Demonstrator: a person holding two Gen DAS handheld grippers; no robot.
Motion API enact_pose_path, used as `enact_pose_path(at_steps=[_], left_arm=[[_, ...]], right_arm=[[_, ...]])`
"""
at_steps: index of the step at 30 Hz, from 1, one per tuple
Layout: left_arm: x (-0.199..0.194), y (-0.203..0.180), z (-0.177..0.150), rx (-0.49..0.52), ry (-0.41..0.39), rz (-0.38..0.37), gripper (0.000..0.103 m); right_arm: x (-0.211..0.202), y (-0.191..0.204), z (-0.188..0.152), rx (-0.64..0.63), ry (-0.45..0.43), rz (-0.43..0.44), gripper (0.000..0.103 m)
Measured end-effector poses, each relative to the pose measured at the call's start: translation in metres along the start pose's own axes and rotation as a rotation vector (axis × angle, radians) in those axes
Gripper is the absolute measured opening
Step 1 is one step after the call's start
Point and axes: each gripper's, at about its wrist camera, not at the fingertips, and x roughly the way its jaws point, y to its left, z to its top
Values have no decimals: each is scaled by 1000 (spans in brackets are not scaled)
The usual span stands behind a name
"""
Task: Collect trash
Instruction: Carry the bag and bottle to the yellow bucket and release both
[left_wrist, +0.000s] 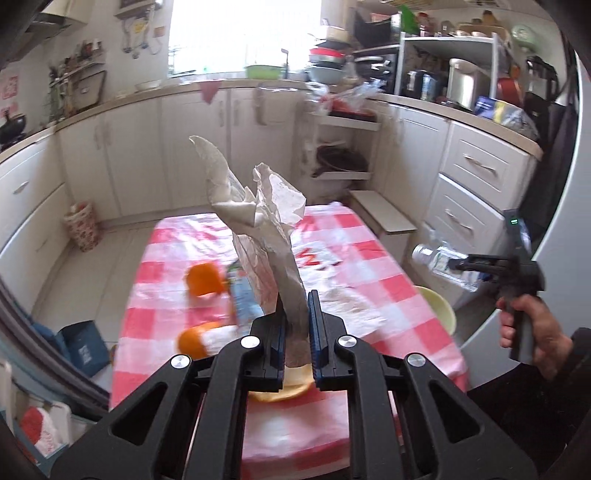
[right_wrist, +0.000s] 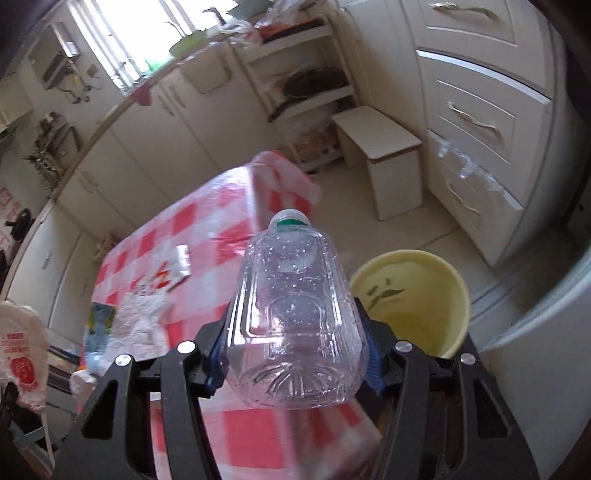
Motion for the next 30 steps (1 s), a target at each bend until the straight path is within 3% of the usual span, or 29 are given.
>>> enact_pose_path(at_steps=[4, 8, 11, 21, 27, 30], left_arm=[[23, -38, 4, 25, 28, -73, 10], [46, -72, 9, 36, 58, -135, 10], [69, -98, 15, 53, 85, -173, 10], [162, -209, 18, 131, 213, -331, 11], [246, -276, 4, 125, 378, -421, 12], [287, -294, -4, 118, 450, -396, 21]], right_arm=[[37, -38, 6, 78, 102, -77, 57], [67, -52, 16, 114, 196, -106, 59], [54, -51, 29, 128, 131, -77, 65], [-41, -71, 59, 259, -236, 134, 77], [-82, -68, 69, 250, -384, 128, 82], [-86, -67, 76, 240, -400, 127, 82]])
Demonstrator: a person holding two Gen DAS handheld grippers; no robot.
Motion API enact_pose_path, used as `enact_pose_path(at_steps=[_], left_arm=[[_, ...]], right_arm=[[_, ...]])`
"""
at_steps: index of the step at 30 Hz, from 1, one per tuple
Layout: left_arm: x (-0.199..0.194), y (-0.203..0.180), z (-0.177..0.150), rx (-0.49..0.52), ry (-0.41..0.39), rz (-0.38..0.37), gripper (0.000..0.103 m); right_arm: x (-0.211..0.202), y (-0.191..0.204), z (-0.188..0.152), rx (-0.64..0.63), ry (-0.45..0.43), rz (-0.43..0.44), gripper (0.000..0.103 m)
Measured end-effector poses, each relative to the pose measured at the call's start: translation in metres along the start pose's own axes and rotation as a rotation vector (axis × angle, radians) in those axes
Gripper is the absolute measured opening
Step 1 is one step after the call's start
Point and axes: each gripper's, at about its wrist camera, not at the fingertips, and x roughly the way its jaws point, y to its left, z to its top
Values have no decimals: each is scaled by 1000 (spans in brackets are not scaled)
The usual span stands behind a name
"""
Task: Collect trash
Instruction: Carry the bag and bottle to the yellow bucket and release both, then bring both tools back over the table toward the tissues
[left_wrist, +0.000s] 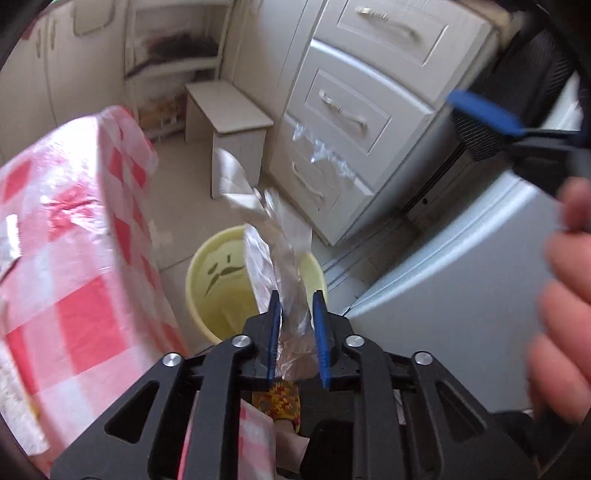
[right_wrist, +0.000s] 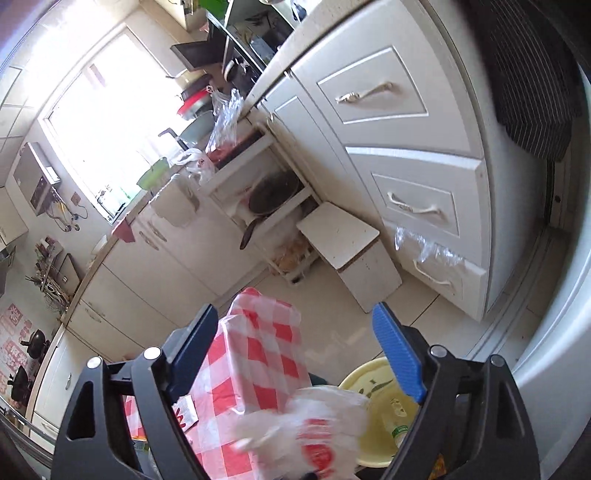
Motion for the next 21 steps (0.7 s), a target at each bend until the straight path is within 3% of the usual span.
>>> enact_pose_path(at_steps=[2, 5, 11, 16, 21], left_arm=[[13, 5, 4, -36, 26, 16, 36], [4, 14, -1, -65, 11, -2, 55], [-74, 32, -30, -77, -128, 50, 76], [-161, 58, -90, -130, -251, 150, 86], [-225, 87, -150, -199, -297, 255, 89]], right_arm=[[0, 0, 2, 6, 4, 3, 82], [-1, 2, 5, 8, 8, 8, 82], [5, 17, -1, -19, 38, 24, 84], [17, 45, -19, -94, 90, 48, 85], [30, 86, -52, -217, 171, 76, 87]])
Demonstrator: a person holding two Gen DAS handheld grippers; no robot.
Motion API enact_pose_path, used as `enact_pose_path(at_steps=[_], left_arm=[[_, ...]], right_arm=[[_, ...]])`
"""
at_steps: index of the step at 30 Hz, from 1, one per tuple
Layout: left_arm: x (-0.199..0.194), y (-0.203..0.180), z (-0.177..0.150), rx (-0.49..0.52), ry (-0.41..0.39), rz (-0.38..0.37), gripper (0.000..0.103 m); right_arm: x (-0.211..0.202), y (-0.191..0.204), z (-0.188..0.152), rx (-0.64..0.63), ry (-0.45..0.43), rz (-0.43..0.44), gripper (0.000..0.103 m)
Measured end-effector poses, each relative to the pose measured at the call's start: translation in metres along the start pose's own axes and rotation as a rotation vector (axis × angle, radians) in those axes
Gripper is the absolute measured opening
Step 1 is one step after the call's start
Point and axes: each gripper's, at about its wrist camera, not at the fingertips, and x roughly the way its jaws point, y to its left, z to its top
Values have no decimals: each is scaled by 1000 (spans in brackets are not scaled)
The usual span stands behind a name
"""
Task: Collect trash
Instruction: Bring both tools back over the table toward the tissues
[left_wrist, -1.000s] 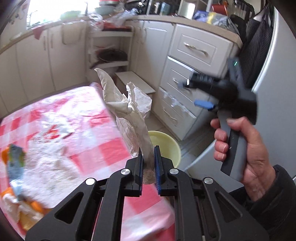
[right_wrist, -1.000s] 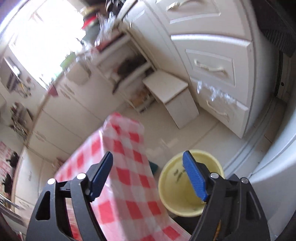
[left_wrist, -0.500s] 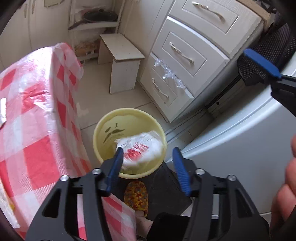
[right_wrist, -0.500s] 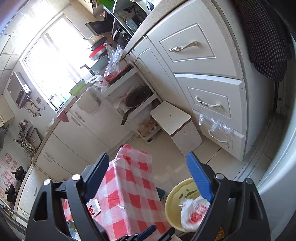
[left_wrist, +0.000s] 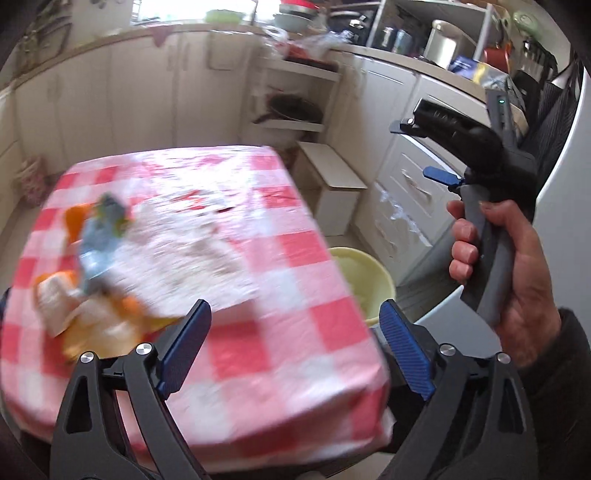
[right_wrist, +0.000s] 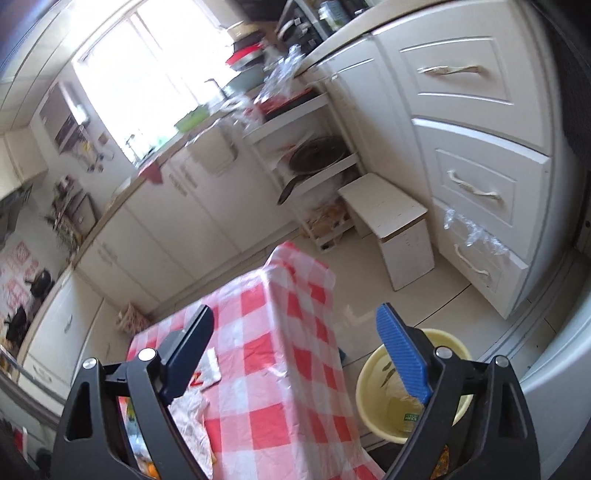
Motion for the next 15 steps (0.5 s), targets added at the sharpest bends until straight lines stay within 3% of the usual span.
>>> enact_pose_path(at_steps=[5, 10, 15], left_arm=[[-42, 43, -27, -33, -12, 109, 91], [-60, 79, -49, -116, 7, 139, 91], [-64, 90, -59, -144, 0, 155, 91]], right_arm=[[22, 44, -34, -113, 95, 30, 87], [37, 71, -68, -183, 162, 33, 87], [51, 78, -86, -202, 201, 3, 87]])
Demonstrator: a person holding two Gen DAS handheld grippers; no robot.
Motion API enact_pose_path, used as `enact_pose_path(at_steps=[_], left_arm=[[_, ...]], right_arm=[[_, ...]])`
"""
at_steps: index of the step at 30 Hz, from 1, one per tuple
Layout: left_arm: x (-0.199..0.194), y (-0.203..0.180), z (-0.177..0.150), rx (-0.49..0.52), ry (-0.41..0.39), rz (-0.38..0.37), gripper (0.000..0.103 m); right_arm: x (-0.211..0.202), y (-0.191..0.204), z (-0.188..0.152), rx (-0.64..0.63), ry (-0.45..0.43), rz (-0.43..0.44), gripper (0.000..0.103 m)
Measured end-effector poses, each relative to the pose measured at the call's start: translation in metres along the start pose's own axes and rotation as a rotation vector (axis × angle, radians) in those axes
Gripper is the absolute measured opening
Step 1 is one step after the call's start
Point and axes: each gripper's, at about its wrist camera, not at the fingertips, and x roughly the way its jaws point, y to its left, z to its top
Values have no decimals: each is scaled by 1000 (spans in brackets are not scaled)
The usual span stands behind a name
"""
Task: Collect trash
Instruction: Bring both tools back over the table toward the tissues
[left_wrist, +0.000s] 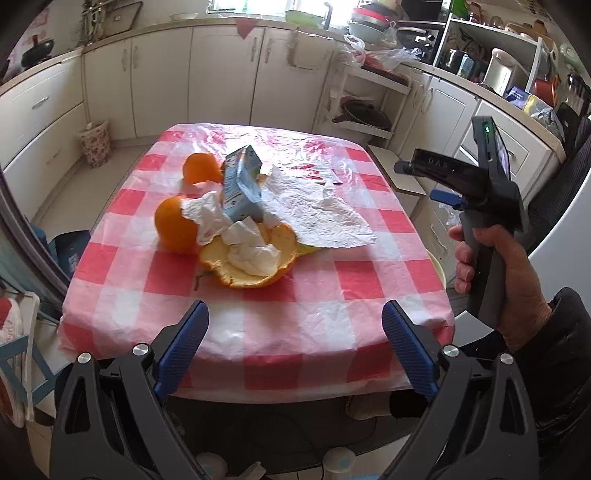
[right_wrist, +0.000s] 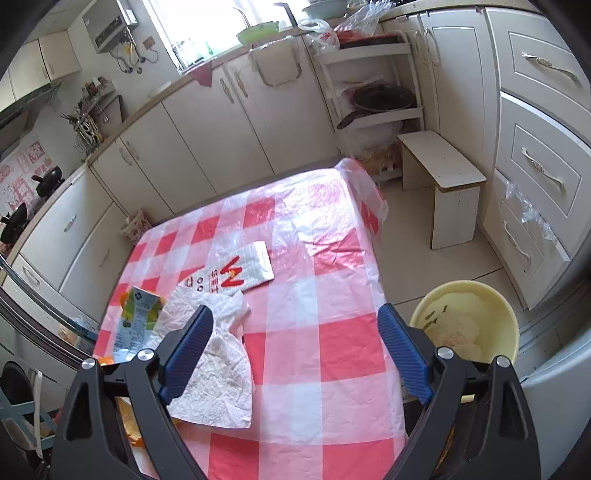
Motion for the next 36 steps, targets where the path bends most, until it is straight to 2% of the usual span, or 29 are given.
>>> enact_pose_path(at_steps=[8, 26, 31, 36], left_arm=[[-4, 10, -8, -18, 10, 11, 91], [3, 14, -16, -22, 37, 31, 91], [3, 26, -21, -50, 45, 37, 91], [-4, 53, -27, -128, 32, 40, 91]], right_arm=[[16, -3, -6, 10, 38, -25, 87], [21, 5, -7, -22, 46, -7, 87], [22, 8, -9, -37, 48, -4, 87], [24, 10, -10, -46, 55, 1, 87]])
